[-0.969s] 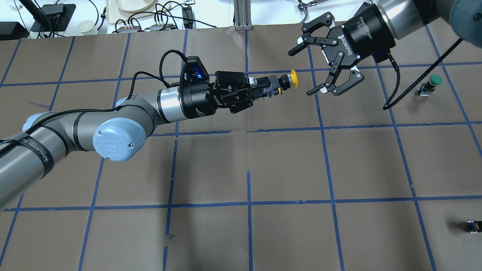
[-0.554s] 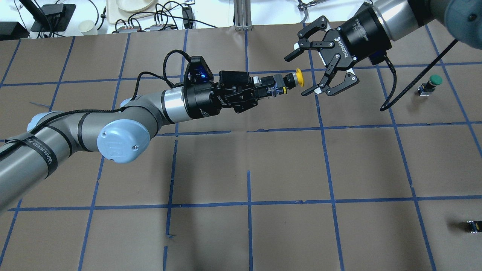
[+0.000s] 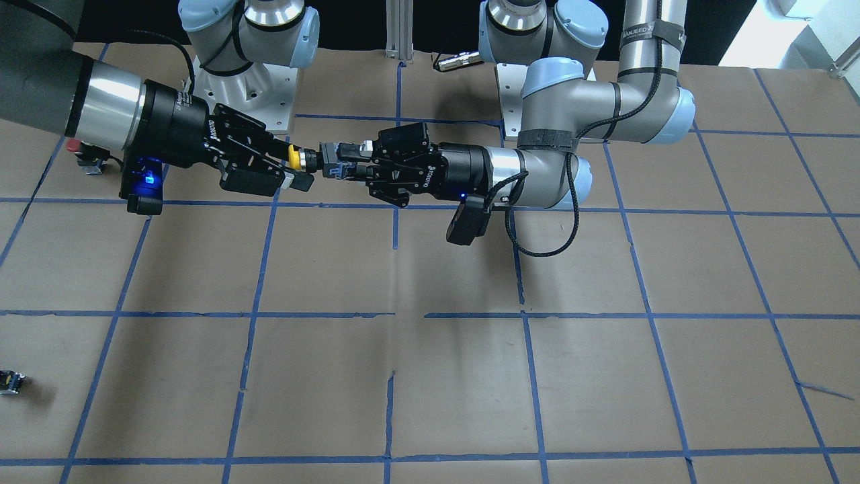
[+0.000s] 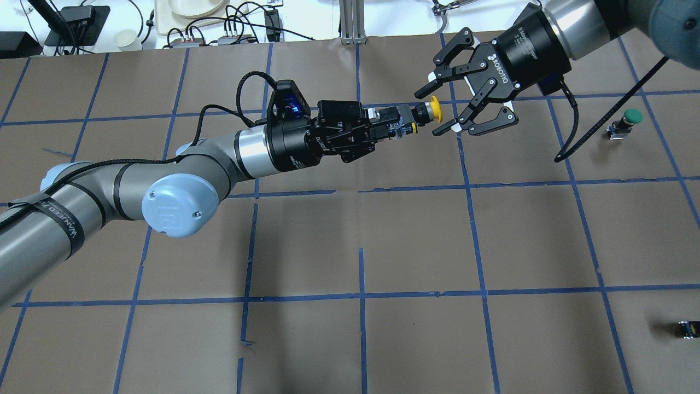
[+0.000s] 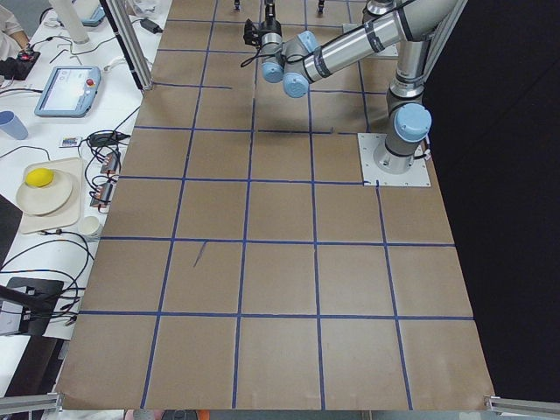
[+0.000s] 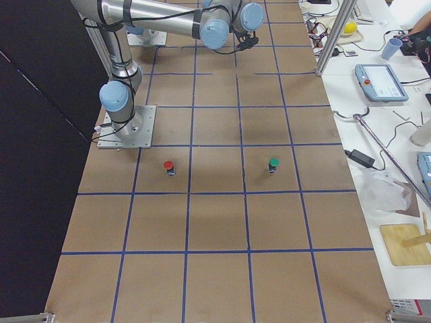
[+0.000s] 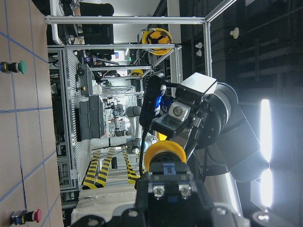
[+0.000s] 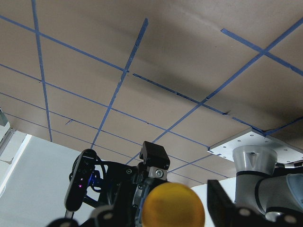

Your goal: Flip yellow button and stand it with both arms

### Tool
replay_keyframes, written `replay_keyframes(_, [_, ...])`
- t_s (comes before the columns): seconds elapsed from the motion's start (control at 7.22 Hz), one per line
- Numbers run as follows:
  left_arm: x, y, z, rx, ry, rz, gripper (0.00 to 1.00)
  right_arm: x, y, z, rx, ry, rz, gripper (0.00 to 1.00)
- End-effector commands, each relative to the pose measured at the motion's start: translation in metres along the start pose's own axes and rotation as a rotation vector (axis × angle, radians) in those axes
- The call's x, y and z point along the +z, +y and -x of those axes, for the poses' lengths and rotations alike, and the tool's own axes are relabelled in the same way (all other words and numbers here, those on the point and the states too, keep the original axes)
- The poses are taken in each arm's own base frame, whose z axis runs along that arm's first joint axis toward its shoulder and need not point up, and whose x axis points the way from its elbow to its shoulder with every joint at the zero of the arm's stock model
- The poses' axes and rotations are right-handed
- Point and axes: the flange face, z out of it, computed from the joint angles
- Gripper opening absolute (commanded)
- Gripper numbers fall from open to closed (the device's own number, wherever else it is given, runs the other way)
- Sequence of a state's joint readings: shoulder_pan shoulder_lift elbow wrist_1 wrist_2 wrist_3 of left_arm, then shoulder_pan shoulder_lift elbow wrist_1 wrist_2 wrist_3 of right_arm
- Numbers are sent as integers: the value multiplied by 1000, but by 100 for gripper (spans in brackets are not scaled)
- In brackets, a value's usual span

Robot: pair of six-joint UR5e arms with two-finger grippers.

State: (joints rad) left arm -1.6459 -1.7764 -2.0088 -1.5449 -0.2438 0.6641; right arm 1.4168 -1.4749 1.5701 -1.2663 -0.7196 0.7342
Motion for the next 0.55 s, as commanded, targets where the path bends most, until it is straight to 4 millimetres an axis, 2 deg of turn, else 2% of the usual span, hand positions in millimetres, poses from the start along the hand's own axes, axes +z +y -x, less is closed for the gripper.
replay_keyframes(0.0, [-1,-1,0,-2,0,-1,1,0,-1,-1,4,0,2,29])
replay_keyframes(0.14, [-1,0,0,-5,0,-2,5,-1,0,0,1,-2,0,23])
replay_keyframes(0.28, [-1,0,0,-5,-1,-1,10,-1,0,-1,2,-1,2,22])
replay_keyframes(0.42, [-1,0,-1,-2,-1,0,10,-1,0,-1,2,-1,2,21])
